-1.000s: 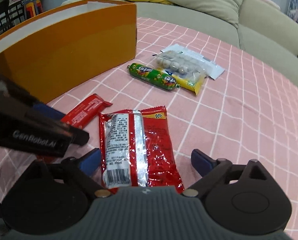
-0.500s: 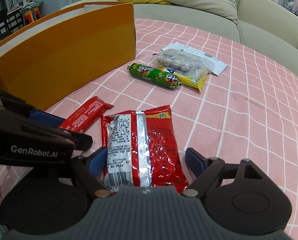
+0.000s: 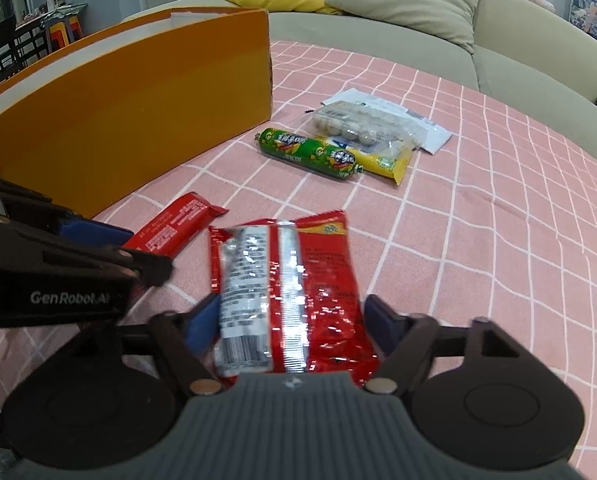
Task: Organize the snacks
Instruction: 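Carry both red snacks into the box and open both tools to drop them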
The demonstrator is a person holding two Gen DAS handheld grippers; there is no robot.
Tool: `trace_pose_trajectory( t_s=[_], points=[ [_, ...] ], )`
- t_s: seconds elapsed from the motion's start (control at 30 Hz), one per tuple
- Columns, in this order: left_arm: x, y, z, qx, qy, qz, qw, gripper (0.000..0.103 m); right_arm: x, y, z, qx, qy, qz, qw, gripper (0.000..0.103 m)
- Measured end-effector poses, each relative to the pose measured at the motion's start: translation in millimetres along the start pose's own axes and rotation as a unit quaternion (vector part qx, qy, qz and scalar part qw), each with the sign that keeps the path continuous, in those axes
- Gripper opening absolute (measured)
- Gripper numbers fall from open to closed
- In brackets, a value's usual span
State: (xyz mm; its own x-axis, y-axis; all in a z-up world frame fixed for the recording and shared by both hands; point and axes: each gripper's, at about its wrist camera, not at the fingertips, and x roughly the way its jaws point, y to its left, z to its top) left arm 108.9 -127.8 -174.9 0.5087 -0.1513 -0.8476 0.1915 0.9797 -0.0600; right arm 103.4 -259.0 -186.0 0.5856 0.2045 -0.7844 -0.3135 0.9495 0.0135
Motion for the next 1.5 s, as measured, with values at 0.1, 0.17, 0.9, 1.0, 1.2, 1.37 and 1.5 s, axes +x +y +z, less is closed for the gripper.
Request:
trace_pose_trajectory(
  t_s=[0.1,0.17,0.9,1.0,1.2,1.37,1.5],
  points=[
    [-0.1,0.3,0.2,0.001,0.004,-0.004,1.0,0.027,-0.2,-0.4,0.8,0.006,0.003,-0.004,1.0,0.067],
    [-0.5,0.3,0.3,0.003,0.005,-0.009,0.9999,0.027,-0.6,0.6,1.5,0.01,0.008,-0.007,1.0,0.067],
    [-81.9,19.6,23.3,-0.021,-0.058,-0.054,0.9966,0.027,-68.3,18.8,26.9,0.047,-0.035,-0.029,0.998,0.067],
    [-99.5,28.3,29.7,-0.026,-0.075,-0.059,0.9951,0.027,-82.4,26.5,40.1,0.043,-0.053,-0.026,0.997,0.067],
    [-128.9,55.4,44.6,-0.034,-0.098,-0.068,0.9922,0.027,-105.7,48.6,71.4,0.02,-0.084,-0.007,0.996,0.067],
    [-144.4,85.6,59.4,-0.031,-0.106,-0.057,0.9922,0.027,-113.6,75.9,99.1,-0.024,-0.097,0.01,0.995,0.067],
    [-149.5,104.7,70.5,-0.019,-0.106,-0.038,0.9934,0.026,-109.7,99.3,121.5,-0.07,-0.099,0.021,0.992,0.067]
  ],
)
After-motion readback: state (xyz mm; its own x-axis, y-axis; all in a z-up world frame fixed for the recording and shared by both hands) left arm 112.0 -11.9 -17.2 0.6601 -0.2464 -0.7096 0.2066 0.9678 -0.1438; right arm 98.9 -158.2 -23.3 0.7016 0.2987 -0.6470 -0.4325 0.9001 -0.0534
